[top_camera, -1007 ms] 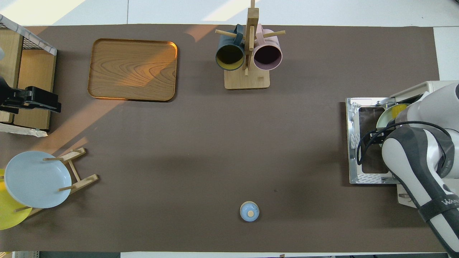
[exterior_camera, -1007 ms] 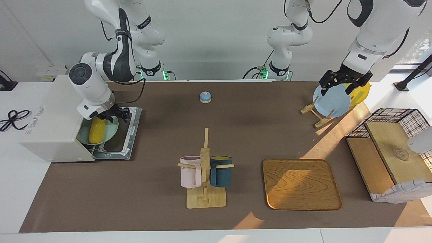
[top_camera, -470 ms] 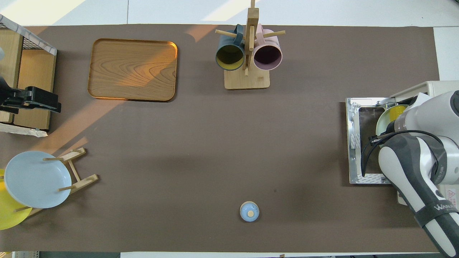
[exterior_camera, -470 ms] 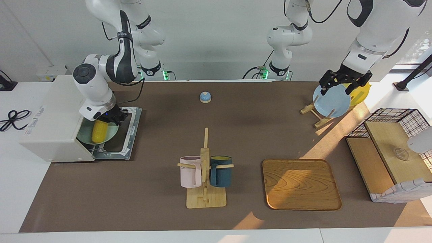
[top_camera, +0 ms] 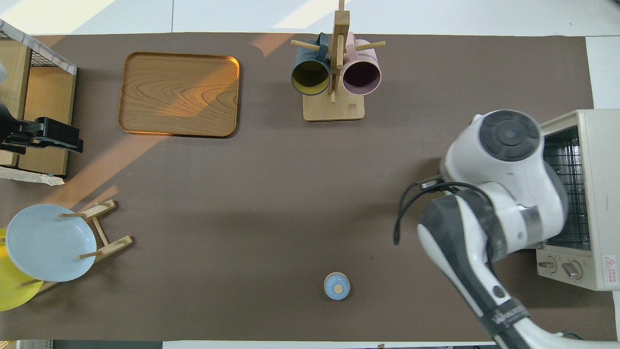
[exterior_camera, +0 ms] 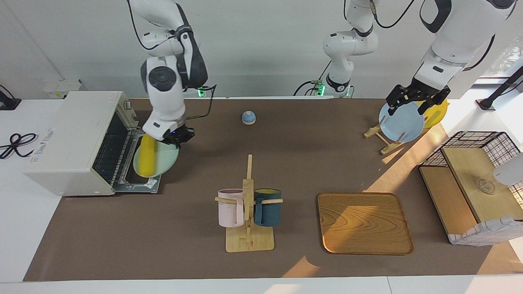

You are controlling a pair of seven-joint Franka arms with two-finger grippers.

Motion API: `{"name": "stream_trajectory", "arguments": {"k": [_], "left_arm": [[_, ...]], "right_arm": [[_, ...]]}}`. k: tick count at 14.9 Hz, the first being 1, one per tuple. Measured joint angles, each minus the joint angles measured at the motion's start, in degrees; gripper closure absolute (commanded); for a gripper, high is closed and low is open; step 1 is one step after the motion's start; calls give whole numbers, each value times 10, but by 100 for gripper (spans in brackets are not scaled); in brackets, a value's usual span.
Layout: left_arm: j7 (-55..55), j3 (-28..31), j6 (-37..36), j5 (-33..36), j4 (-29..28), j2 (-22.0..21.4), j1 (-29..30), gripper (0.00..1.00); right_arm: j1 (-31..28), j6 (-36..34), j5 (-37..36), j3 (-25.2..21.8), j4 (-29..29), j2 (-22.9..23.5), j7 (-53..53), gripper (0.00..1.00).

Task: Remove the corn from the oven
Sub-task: 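Carry the corn out toward the pale green plate with the right gripper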

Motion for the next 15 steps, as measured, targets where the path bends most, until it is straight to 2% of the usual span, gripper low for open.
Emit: {"name": "stream_trajectory", "arguments": {"k": [3,6,8,10,12,14,15], "left_arm": [[0,-1,0,0,-2,0,0,0],[0,-1,1,0,-2,0,0,0],[0,-2,9,0,-2,0,0,0],[0,-4,24,-3,-8,-1,0,0],[0,-7,33,-12,-22,-4,-3,0],[0,-8,38,-14,-37,-11,-17,0],[0,-9,41,-14,-47,-17,-27,0]], "right_arm": [[77,-29,1,1,63,51,105,100],[153,-65,1,1,169,141,237,100],[189,-59,2,2,217,199,301,100],[203,-11,19,5,225,232,336,100],[210,33,33,6,215,245,344,100],[214,40,34,6,211,245,351,73],[214,39,35,6,213,243,354,69]]}}
